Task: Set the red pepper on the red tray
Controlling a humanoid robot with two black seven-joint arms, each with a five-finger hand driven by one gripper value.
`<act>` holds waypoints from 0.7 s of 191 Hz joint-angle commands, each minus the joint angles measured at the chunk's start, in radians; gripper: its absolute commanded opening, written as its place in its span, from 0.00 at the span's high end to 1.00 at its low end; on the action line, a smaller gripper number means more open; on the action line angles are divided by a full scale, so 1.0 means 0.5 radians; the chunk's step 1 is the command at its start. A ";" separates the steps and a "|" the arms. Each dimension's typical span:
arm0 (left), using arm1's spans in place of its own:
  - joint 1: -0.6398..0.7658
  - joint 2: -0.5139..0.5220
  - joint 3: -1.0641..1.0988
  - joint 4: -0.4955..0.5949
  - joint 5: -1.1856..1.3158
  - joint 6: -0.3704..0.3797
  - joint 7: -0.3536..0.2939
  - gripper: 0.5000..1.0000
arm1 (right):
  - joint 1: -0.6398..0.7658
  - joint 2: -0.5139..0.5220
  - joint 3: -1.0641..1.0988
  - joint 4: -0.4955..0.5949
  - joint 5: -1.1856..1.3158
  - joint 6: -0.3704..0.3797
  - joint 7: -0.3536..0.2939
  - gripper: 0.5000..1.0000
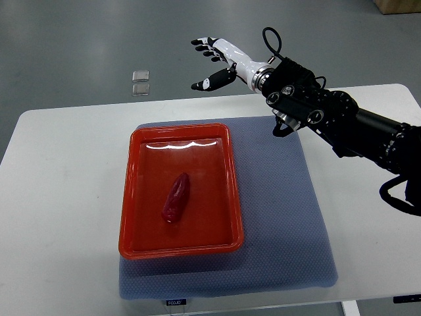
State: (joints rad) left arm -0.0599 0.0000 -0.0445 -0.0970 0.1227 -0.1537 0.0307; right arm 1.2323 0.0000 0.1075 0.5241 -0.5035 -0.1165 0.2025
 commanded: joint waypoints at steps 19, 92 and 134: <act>0.000 0.000 0.000 0.001 0.000 0.001 0.000 0.00 | -0.167 0.000 0.254 -0.017 0.396 -0.015 0.000 0.16; 0.000 0.000 0.000 0.001 0.000 0.001 0.000 0.00 | -0.437 0.000 1.006 -0.033 0.538 -0.046 -0.003 0.16; 0.000 0.000 0.000 0.001 0.000 0.001 0.000 0.00 | -0.550 0.000 1.218 -0.033 0.832 -0.009 -0.046 0.16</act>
State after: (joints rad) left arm -0.0598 0.0000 -0.0445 -0.0969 0.1227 -0.1537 0.0307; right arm 0.9822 0.0000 0.6898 0.5076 -0.1660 -0.1337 0.1920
